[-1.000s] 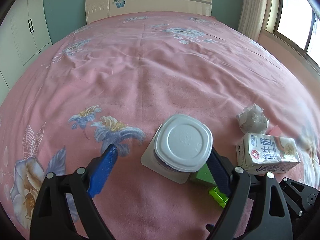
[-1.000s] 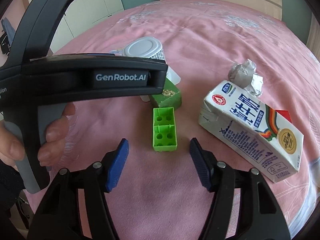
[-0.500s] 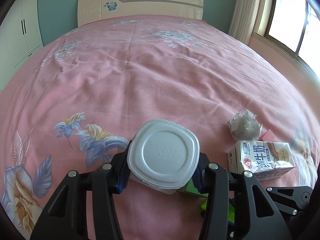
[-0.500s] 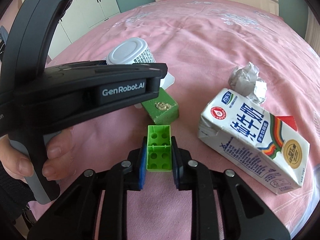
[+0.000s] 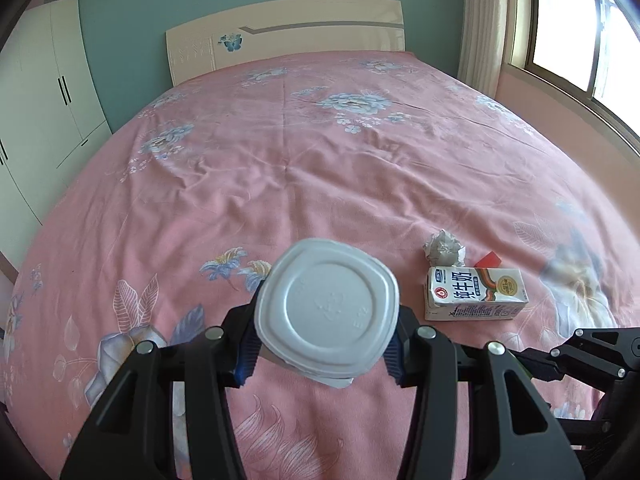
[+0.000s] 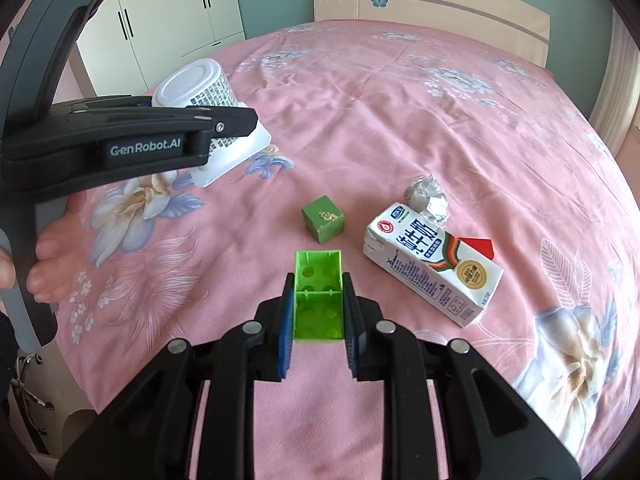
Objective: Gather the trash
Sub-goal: 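Grasp the white tub with the left tool while the right tool grasps the green plastic piece, then carry the white tub in the left tool and green piece in the right tool over the bin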
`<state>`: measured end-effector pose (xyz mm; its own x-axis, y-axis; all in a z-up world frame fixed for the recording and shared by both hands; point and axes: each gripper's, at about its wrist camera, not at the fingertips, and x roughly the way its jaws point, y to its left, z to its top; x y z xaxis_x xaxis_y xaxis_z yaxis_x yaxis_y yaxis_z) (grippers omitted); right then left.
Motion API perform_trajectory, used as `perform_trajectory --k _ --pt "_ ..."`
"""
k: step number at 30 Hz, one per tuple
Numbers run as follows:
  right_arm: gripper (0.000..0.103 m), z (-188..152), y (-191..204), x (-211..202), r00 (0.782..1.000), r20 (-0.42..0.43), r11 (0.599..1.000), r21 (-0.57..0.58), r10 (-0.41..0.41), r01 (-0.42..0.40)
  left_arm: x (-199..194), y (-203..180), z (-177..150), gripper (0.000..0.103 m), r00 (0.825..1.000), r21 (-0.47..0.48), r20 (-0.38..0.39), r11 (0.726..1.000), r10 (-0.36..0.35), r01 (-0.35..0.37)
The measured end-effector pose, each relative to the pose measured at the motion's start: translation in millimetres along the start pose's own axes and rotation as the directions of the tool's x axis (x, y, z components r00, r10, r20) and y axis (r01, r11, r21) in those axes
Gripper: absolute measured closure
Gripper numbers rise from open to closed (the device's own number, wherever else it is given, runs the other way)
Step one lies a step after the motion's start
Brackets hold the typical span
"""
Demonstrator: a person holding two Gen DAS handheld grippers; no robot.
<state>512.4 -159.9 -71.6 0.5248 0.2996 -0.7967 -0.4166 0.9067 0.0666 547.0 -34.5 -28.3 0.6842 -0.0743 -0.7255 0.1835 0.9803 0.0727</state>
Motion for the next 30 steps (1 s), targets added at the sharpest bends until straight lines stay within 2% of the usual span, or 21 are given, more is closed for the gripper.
perform_trajectory --k 7,16,30 --pt "0.08 2 22 -89 0.995 0.061 0.994 -0.066 -0.079 0.083 -92 4 0 0.051 0.997 0.031 0.054 0.998 0.054 -0.056" --pt "0.08 4 64 -202 0.976 0.161 0.975 -0.141 -0.146 0.169 -206 10 -14 0.051 0.989 0.054 0.11 0.992 0.104 -0.11" --pt "0.081 -10 122 -337 0.945 0.288 0.953 -0.206 -0.158 0.222 -346 13 -42 0.051 0.969 0.081 0.203 0.984 0.141 -0.16"
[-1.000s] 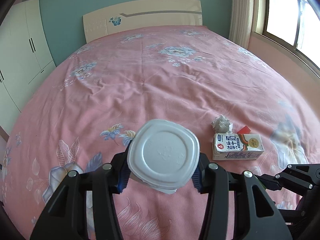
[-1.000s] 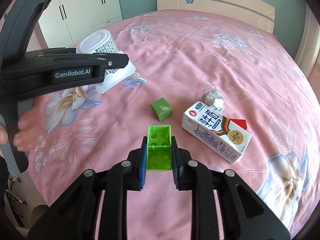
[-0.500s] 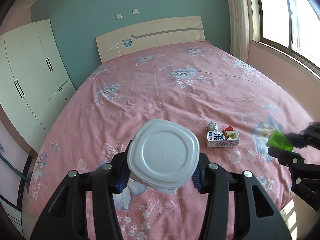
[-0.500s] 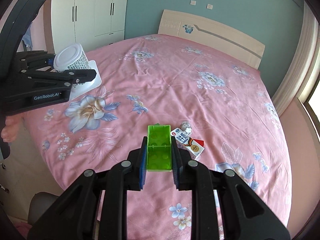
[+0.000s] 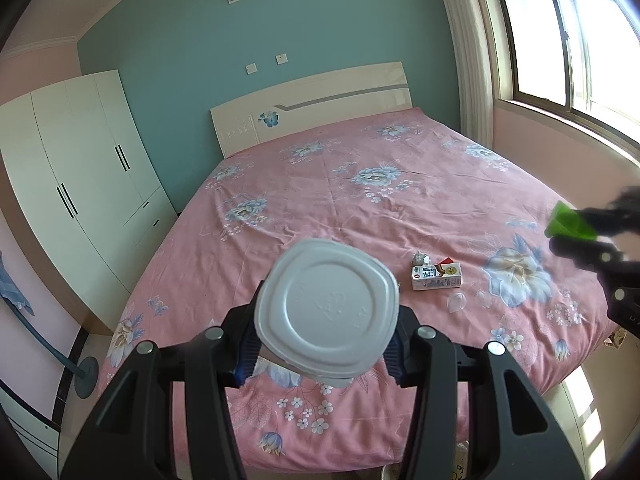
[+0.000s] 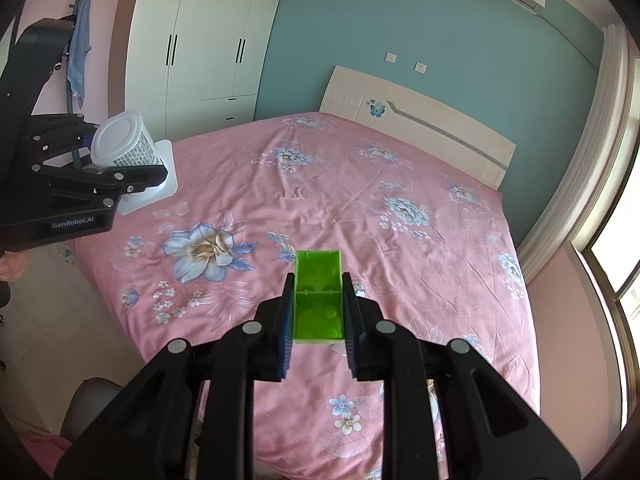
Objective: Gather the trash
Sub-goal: 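Carry the white tub in the left tool and green piece in the right tool over the bin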
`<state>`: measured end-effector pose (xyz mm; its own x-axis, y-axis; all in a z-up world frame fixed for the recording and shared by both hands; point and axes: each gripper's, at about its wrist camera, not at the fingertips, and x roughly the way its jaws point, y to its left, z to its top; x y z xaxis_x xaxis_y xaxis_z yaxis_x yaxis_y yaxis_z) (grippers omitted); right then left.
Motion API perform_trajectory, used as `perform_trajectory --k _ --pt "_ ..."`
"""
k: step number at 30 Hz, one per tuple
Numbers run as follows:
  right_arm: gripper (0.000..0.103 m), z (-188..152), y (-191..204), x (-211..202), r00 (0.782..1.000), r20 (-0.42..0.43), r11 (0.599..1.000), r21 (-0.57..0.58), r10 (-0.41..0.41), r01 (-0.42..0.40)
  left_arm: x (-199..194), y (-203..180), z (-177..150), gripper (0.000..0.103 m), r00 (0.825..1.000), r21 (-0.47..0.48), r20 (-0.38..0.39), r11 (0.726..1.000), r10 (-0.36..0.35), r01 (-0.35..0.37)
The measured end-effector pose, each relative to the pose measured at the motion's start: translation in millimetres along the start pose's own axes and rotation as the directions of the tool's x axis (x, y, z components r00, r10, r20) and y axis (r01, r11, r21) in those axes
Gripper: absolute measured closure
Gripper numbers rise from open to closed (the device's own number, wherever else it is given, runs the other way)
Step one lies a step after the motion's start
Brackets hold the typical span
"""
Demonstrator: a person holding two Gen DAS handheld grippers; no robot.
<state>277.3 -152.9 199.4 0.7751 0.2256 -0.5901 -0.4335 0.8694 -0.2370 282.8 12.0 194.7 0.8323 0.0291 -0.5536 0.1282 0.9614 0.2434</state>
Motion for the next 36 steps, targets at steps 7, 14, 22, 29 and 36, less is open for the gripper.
perform_trajectory --k 7,14,22,29,36 --pt "0.08 2 12 -52 0.999 0.044 1.0 -0.024 -0.018 0.019 -51 -3 -3 0.051 1.0 0.02 0.02 1.0 -0.002 0.002" --pt "0.08 -1 19 -91 0.996 0.077 0.998 -0.047 -0.033 0.037 -86 -4 -9 0.051 0.999 0.03 0.039 1.0 0.0 -0.001" --pt "0.081 -9 24 -115 0.995 0.094 0.998 -0.051 -0.026 0.031 -106 -8 -20 0.051 0.999 0.047 0.033 0.999 -0.02 0.018" --pt "0.08 -21 34 -117 0.997 0.074 0.997 -0.073 -0.013 0.019 -105 -13 -34 0.051 0.999 0.066 0.009 0.997 -0.036 0.035" --pt "0.08 -43 44 -102 0.999 0.027 0.997 -0.073 0.02 -0.018 -86 -25 -59 0.051 0.997 0.094 -0.057 0.994 -0.052 0.057"
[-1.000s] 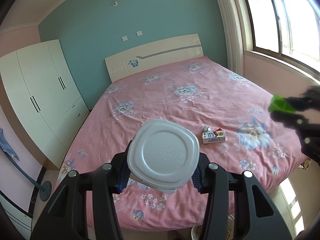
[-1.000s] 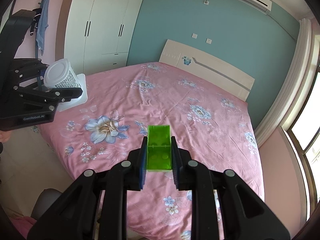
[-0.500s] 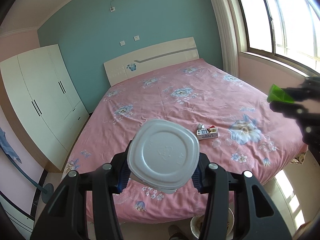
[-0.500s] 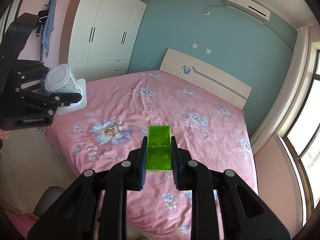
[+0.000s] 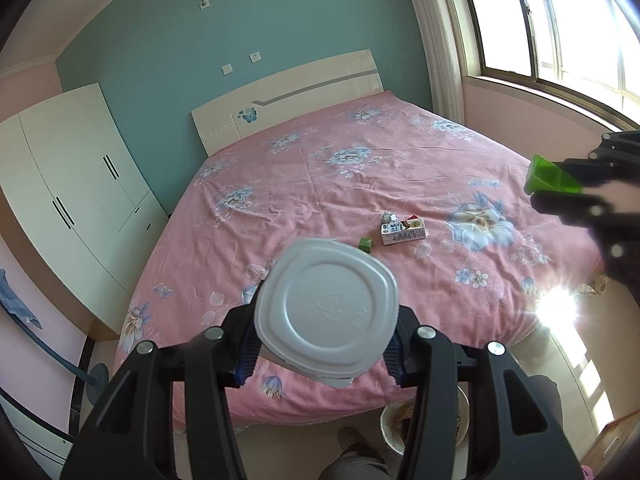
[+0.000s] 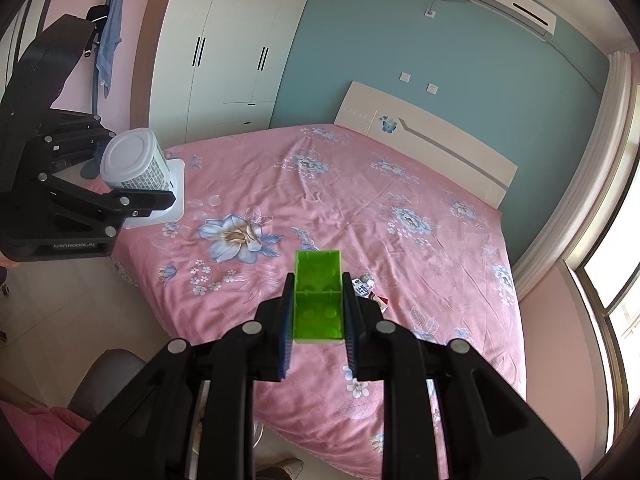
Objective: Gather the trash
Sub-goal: 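Carry the white tub in the left tool and green piece in the right tool over the bin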
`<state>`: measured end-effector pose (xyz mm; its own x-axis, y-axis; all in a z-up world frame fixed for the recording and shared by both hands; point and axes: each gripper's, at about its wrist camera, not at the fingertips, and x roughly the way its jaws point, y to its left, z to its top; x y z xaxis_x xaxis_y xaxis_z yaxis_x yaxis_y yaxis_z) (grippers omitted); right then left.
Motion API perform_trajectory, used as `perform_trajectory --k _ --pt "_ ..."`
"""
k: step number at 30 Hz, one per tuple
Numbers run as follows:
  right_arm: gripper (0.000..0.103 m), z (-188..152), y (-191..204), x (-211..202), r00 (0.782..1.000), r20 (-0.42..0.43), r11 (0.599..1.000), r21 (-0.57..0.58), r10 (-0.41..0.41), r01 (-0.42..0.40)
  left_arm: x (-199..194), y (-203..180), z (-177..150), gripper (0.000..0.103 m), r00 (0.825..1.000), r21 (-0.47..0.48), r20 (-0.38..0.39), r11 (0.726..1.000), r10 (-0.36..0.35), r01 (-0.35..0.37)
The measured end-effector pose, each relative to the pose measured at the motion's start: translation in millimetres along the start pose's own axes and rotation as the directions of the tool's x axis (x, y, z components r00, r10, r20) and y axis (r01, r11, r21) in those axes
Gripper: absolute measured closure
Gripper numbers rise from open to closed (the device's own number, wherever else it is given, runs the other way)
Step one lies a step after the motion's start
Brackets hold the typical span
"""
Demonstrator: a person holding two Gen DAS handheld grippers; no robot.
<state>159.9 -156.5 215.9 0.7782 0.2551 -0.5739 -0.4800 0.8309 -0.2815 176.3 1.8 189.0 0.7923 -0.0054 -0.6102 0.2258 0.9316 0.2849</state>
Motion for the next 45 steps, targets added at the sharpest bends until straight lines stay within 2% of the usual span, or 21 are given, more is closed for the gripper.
perform_trajectory --k 5,10,23,28,32,37,42,45 --pt "0.08 -24 10 23 0.998 -0.048 0.999 0.017 0.042 -0.041 32 -13 -28 0.051 0.996 0.006 -0.072 0.999 -0.045 0.046" --pt "0.08 -58 24 53 0.99 -0.106 0.995 0.044 0.088 -0.084 69 -28 -60 0.051 0.982 -0.005 -0.159 0.995 -0.101 0.101" --pt "0.08 -140 51 123 0.951 -0.248 0.982 0.1 0.182 -0.162 147 -64 -129 0.051 0.917 -0.01 -0.353 0.981 -0.184 0.193" --pt "0.08 -168 58 146 0.931 -0.288 0.971 0.137 0.226 -0.193 175 -77 -158 0.051 0.879 -0.037 -0.424 0.974 -0.217 0.223" --pt "0.08 -193 69 165 0.907 -0.33 0.962 0.162 0.263 -0.22 199 -89 -184 0.051 0.842 -0.066 -0.479 0.966 -0.25 0.249" --pt "0.08 -224 84 191 0.869 -0.384 0.947 0.199 0.312 -0.252 225 -103 -214 0.051 0.793 -0.102 -0.539 0.957 -0.284 0.273" --pt "0.08 -251 100 214 0.832 -0.419 0.928 0.242 0.364 -0.284 245 -111 -238 0.051 0.754 -0.142 -0.579 0.949 -0.31 0.281" --pt "0.08 -266 108 228 0.807 -0.443 0.916 0.27 0.391 -0.296 260 -115 -255 0.051 0.721 -0.18 -0.608 0.942 -0.332 0.283"
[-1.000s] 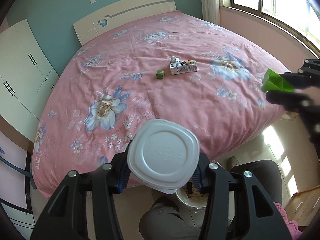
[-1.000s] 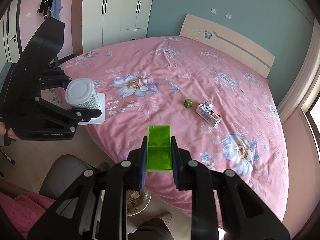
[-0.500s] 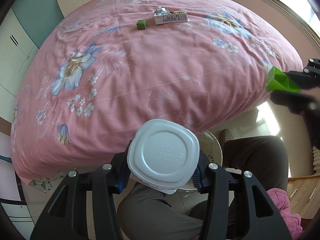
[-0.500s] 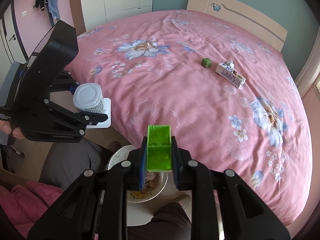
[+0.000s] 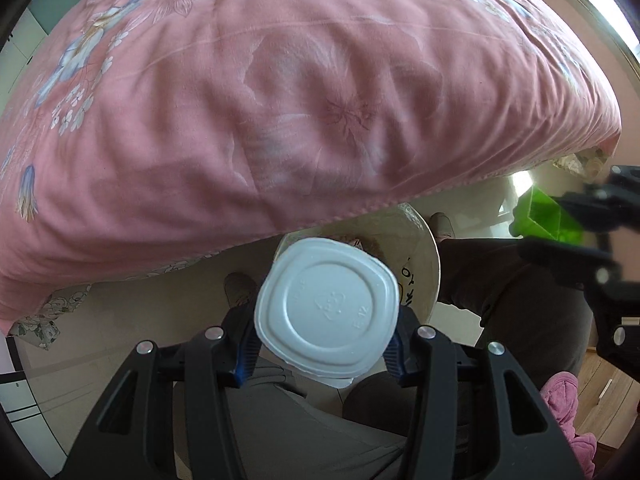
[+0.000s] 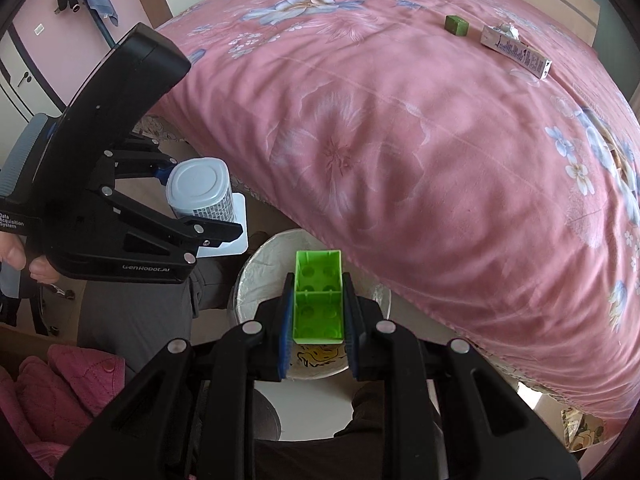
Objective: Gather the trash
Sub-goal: 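Carry the white tub in the left tool and green piece in the right tool over the bin, then open both tools to drop the white tub and green piece into the bin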
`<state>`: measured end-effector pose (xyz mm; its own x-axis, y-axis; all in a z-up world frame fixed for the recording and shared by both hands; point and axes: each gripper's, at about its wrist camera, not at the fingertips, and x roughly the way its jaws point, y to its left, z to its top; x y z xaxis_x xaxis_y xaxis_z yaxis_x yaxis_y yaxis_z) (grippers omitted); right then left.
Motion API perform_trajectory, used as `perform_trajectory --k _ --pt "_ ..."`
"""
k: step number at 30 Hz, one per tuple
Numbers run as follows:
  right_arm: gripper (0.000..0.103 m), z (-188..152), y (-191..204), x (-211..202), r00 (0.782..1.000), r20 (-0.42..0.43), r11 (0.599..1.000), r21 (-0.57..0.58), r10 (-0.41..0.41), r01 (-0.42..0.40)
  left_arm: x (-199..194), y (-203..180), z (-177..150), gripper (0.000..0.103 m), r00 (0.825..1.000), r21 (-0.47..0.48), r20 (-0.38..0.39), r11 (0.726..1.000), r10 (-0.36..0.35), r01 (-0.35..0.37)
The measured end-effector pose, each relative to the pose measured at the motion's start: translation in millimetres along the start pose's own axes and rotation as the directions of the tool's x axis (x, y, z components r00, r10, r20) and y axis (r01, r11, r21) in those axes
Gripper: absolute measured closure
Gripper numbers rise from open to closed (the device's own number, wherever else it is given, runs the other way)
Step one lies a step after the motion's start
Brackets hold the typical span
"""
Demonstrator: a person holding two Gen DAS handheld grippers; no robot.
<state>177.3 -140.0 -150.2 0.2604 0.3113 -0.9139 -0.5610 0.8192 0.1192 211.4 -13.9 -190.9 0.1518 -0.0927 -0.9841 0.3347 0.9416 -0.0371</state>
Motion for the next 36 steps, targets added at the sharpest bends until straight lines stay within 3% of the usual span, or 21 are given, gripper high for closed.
perform_trajectory --k 16,36 --pt "0.08 -47 -10 111 0.98 -0.175 0.989 0.129 0.095 -0.073 98 12 -19 0.051 0.987 -0.128 -0.144 0.991 -0.067 0.048" --pt "0.08 -69 -21 204 0.941 -0.314 0.97 0.236 0.128 -0.053 178 18 -16 0.051 0.959 -0.271 -0.247 0.96 -0.139 0.069"
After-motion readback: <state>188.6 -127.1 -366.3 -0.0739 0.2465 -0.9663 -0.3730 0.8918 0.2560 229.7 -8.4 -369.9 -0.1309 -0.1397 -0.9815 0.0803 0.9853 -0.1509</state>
